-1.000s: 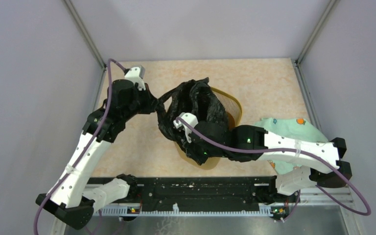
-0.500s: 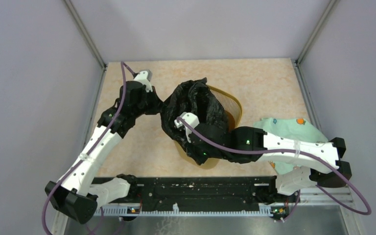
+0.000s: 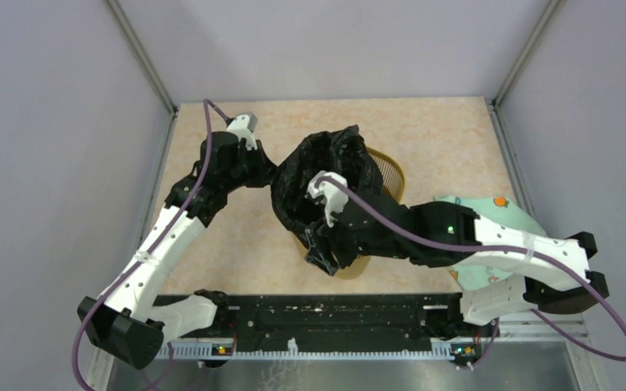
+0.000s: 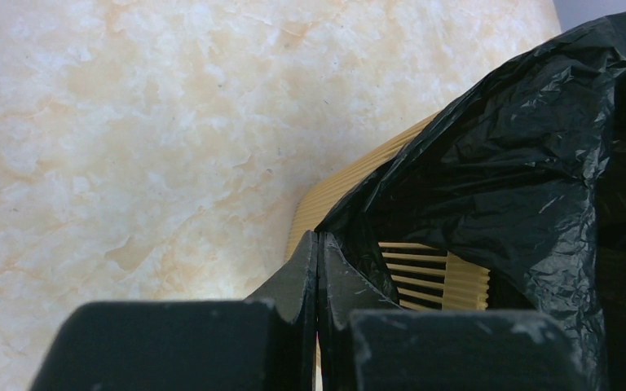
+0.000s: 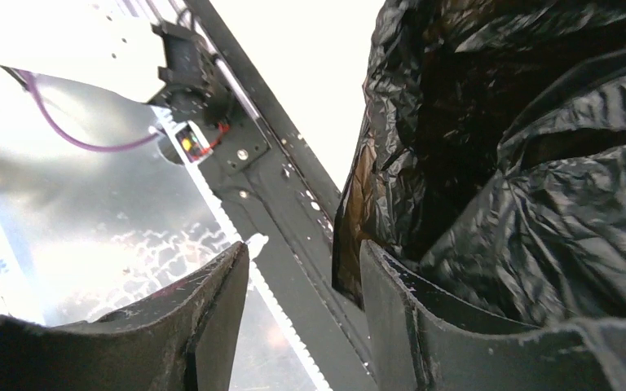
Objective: Put the trash bags into the trash bin
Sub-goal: Place the trash bag in the trash bin.
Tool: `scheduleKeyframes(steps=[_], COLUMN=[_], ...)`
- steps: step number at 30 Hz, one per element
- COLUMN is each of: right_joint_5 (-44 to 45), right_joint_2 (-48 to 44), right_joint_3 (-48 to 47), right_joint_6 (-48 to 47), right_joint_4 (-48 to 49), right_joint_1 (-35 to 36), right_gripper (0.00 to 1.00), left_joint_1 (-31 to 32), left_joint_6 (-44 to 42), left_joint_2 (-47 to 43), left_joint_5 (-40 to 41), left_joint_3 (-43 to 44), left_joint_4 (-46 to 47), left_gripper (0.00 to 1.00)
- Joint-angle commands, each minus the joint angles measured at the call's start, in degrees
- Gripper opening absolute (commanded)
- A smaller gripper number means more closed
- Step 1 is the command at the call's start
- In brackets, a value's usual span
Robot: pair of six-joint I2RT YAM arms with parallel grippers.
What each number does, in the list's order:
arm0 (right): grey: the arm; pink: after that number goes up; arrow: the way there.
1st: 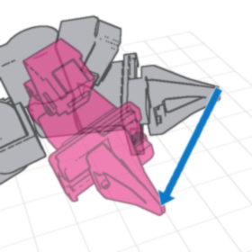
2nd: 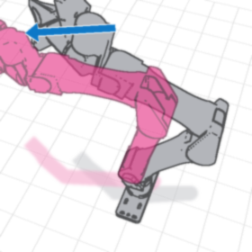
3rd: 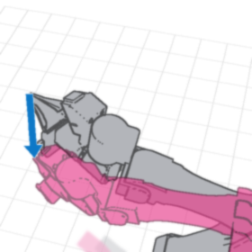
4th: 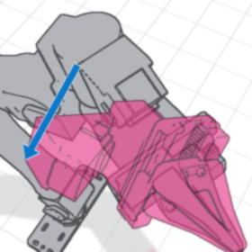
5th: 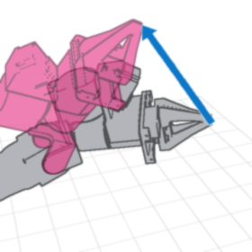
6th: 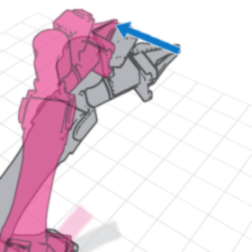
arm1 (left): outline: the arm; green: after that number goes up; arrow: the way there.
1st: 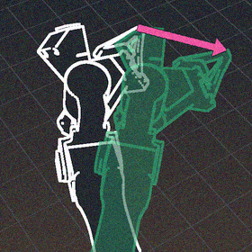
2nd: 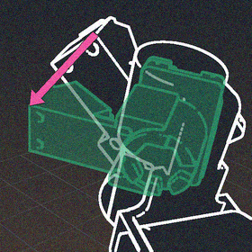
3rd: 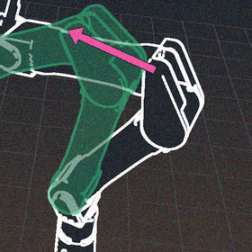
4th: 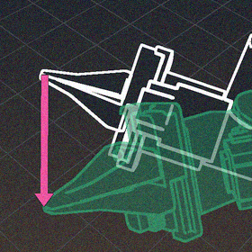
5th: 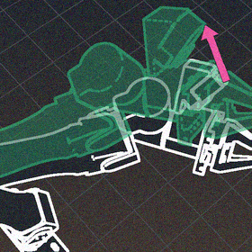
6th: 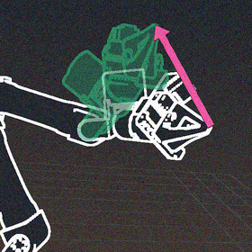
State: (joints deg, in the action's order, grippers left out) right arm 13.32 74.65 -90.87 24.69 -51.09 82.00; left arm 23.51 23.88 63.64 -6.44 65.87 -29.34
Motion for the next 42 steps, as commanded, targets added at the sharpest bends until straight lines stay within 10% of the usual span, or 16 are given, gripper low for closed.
scheduleKeyframes(steps=[1, 14, 33, 37, 42], right_joint_5=[4.2, 31.9, 36.5, 33.2, 32.3], right_joint_2=[-3.8, 4.8, 15.7, 14.4, 14.0], right_joint_3=[-6.4, -23.4, -33.5, -29.9, -29.2], right_joint_6=[1.1, 7.7, 5.2, 4.9, 5.6], right_joint_4=[-1.1, -18.1, -18.7, -15.2, -16.3], right_joint_1=[0.5, 0.5, -3.5, -5.9, -6.4], right_gripper=[0.55, 0.56, 0.79, 0.77, 0.47], left_joint_1=[-0.3, -0.3, -0.3, -0.3, -0.3], left_joint_6=[-0.6, -0.4, -0.1, 0.0, 0.1], left_joint_2=[0.1, -0.3, -0.4, -0.8, -1.0], left_joint_5=[-1.3, -2.5, -3.8, -3.8, -3.8], left_joint_3=[0.0, 0.0, -0.8, -1.1, -1.5], left_joint_4=[4.0, 4.5, 5.2, 5.2, 5.4], left_gripper=[0.0, 0.01, 0.01, 0.01, 0.01])
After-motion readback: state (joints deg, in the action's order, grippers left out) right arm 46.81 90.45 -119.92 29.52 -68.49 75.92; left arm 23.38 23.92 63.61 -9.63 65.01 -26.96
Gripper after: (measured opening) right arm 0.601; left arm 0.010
